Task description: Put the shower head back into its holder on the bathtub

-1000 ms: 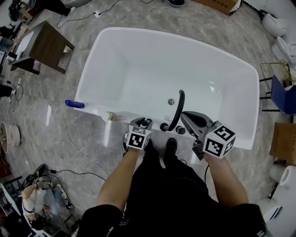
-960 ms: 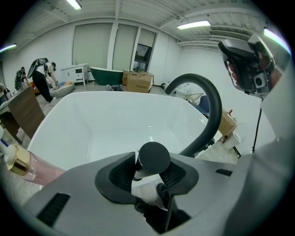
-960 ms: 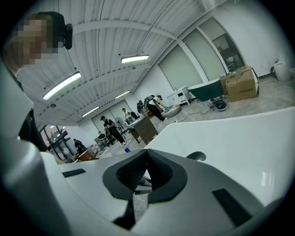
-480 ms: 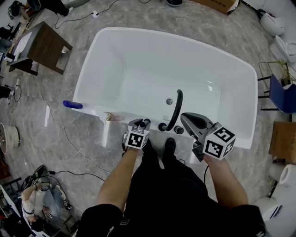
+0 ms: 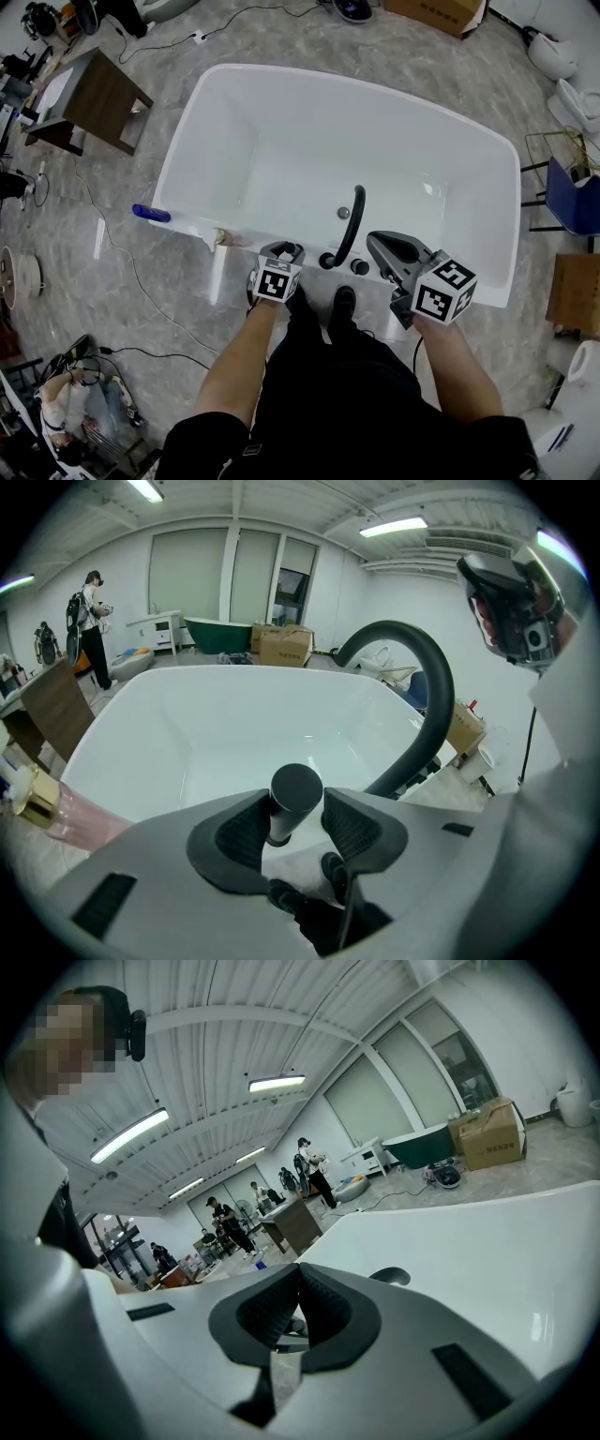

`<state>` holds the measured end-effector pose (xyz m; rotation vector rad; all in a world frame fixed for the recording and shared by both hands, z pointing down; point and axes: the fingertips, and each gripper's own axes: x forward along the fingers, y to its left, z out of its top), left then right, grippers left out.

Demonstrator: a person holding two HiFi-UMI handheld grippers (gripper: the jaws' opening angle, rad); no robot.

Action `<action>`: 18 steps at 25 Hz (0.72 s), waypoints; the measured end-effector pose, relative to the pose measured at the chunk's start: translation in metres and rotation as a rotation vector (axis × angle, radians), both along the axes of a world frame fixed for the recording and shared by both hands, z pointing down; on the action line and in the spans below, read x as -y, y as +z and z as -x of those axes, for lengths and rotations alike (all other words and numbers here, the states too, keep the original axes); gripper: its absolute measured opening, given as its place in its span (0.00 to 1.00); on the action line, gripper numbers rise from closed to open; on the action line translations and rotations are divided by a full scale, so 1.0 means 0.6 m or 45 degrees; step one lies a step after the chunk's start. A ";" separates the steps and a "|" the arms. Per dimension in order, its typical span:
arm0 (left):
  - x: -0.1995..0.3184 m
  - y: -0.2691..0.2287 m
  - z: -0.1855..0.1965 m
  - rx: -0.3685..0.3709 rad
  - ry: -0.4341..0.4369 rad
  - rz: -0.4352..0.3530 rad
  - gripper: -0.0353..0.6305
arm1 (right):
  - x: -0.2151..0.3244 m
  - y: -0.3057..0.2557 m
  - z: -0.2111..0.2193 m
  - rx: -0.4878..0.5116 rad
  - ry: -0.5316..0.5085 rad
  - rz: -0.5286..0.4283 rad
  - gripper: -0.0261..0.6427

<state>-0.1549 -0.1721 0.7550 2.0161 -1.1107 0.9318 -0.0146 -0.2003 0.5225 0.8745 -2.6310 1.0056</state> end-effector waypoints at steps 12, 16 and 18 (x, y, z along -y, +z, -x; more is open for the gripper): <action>0.007 -0.093 0.018 0.071 -0.118 -0.129 0.35 | -0.001 -0.050 -0.016 0.111 -0.077 -0.067 0.06; 0.005 -0.138 0.026 0.065 -0.168 -0.206 0.35 | -0.002 -0.069 -0.010 0.156 -0.127 -0.103 0.06; 0.003 -0.168 0.029 0.045 -0.198 -0.249 0.35 | -0.002 -0.073 -0.004 0.171 -0.154 -0.112 0.06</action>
